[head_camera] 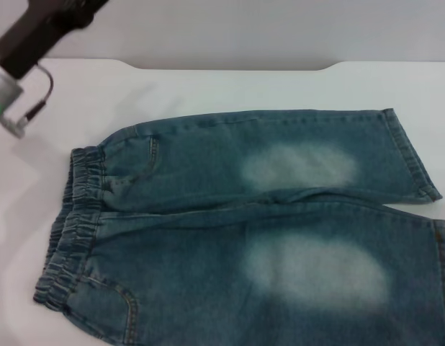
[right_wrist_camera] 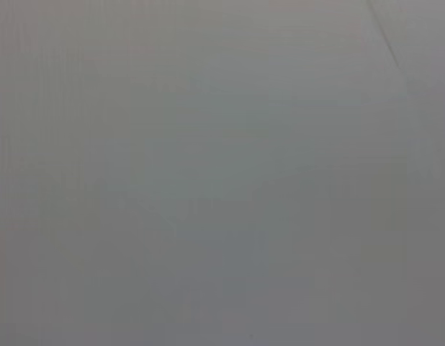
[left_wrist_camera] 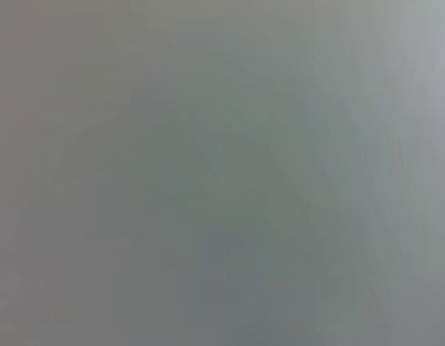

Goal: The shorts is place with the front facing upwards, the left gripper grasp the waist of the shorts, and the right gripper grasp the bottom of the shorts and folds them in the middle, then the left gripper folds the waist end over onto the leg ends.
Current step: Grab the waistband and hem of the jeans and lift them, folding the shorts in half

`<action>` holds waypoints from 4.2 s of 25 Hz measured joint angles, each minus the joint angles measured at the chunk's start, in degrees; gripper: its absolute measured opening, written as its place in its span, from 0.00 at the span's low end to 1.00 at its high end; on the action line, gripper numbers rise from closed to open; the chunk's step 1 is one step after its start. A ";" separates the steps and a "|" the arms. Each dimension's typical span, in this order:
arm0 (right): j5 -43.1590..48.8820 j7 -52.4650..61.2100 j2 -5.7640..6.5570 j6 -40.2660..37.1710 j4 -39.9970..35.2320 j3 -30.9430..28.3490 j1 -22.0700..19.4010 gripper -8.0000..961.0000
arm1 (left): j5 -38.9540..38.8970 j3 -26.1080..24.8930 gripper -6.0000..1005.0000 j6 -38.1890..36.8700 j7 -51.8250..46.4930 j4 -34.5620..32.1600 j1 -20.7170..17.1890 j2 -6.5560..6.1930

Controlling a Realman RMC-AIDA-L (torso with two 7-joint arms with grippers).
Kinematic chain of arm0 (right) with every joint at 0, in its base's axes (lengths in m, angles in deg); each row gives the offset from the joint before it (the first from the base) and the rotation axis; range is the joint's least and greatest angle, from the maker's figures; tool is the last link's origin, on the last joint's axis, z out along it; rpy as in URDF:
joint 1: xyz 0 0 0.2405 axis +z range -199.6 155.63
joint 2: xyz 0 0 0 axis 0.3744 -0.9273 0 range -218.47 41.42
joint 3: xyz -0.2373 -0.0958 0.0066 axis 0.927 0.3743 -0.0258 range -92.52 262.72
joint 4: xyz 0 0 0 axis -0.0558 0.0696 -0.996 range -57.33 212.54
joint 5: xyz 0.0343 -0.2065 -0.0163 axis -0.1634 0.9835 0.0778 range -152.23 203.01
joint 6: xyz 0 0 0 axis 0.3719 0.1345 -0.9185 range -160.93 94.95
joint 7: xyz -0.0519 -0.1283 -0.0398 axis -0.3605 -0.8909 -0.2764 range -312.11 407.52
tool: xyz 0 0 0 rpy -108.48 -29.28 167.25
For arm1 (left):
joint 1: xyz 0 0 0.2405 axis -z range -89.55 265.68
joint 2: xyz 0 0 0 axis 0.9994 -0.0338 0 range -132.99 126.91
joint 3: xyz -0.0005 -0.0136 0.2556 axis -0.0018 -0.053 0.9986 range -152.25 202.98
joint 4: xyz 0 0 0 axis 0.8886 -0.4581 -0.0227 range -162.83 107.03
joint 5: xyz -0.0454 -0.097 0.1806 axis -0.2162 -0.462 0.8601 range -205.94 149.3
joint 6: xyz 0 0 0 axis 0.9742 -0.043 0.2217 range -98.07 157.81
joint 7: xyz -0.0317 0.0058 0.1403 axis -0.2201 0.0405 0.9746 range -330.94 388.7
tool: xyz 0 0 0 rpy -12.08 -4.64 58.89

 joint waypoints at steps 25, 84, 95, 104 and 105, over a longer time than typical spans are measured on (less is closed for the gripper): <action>0.12 0.85 0.28 4.33 -4.30 0.00 1.33 0.54 | 97.14 -38.87 0.78 -23.07 -77.61 -57.73 -4.43 -3.02; 0.13 0.85 0.36 5.65 -8.43 -0.03 2.67 0.54 | 122.79 -40.77 0.78 -25.38 -75.59 -51.03 -13.61 5.59; 0.12 0.85 0.36 5.65 -8.43 -0.17 2.85 0.54 | 123.14 -40.31 0.78 -24.53 -75.59 -49.13 -12.76 5.55; -0.10 0.85 0.36 5.64 -8.54 -0.45 2.74 0.54 | 123.57 -39.29 0.78 -24.50 -75.60 -47.42 -11.62 5.60; -0.12 0.85 0.36 5.65 -8.58 -0.45 2.74 0.54 | 123.57 -39.29 0.78 -24.50 -75.60 -47.42 -11.62 5.60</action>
